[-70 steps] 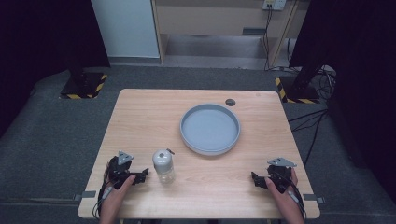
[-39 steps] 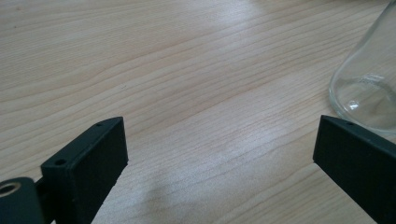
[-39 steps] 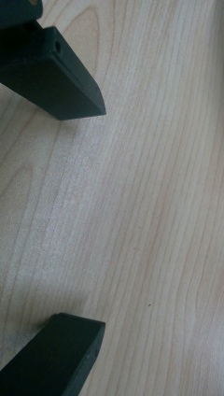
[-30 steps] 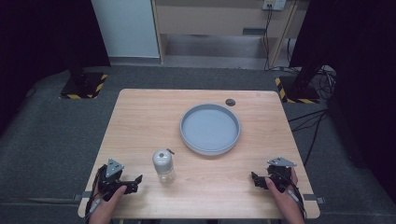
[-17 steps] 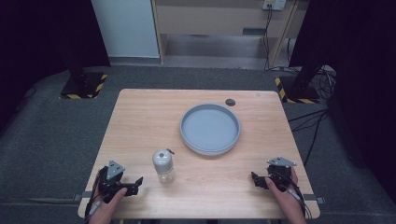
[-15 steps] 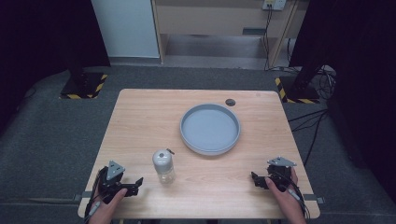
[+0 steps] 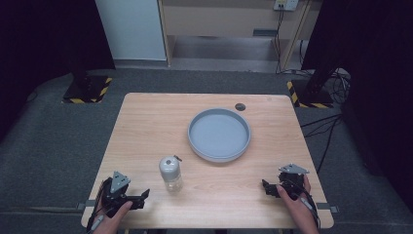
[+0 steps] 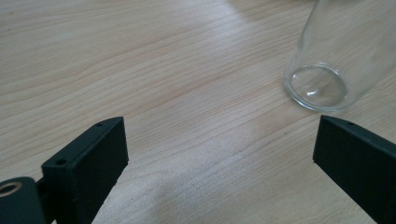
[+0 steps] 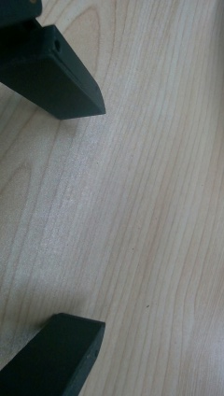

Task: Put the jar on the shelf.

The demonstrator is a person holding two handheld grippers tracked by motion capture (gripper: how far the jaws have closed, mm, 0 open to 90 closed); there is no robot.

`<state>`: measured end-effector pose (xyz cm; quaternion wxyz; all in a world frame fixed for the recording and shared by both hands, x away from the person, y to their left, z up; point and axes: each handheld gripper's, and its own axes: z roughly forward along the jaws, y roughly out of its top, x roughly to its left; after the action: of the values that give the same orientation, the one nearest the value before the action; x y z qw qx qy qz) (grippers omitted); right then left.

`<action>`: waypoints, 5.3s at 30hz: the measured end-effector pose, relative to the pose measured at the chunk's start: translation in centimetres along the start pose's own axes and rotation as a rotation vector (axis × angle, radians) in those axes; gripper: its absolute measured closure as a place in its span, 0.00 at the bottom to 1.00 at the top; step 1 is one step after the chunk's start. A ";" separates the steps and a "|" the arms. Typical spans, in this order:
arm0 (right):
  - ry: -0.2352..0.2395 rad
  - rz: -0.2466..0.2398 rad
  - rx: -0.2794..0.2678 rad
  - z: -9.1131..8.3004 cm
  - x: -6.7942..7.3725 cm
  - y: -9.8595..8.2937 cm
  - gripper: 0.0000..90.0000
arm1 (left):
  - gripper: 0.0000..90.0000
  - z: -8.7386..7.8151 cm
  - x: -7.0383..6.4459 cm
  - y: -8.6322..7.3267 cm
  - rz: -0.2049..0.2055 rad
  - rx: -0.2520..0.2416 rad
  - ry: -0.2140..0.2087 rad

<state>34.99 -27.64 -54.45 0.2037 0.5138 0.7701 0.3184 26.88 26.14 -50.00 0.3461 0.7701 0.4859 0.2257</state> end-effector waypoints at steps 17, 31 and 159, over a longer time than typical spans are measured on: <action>0.003 -0.007 -0.002 0.1 -0.1 0.0 0.00 | 0.03 -0.8 -1.6 -0.3 0.027 0.000 -0.021; 0.003 -0.007 -0.002 0.1 -0.1 0.0 0.00 | 0.02 -0.8 -3.1 0.3 0.059 -0.005 -0.067; 0.004 -0.008 -0.002 0.1 -0.1 0.1 0.00 | 0.11 4.2 -7.2 5.6 0.046 -0.142 -0.089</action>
<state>35.13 -27.69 -54.47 0.2040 0.5097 0.7724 0.3193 30.04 16.73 -48.60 0.4160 0.7639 0.4350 0.2329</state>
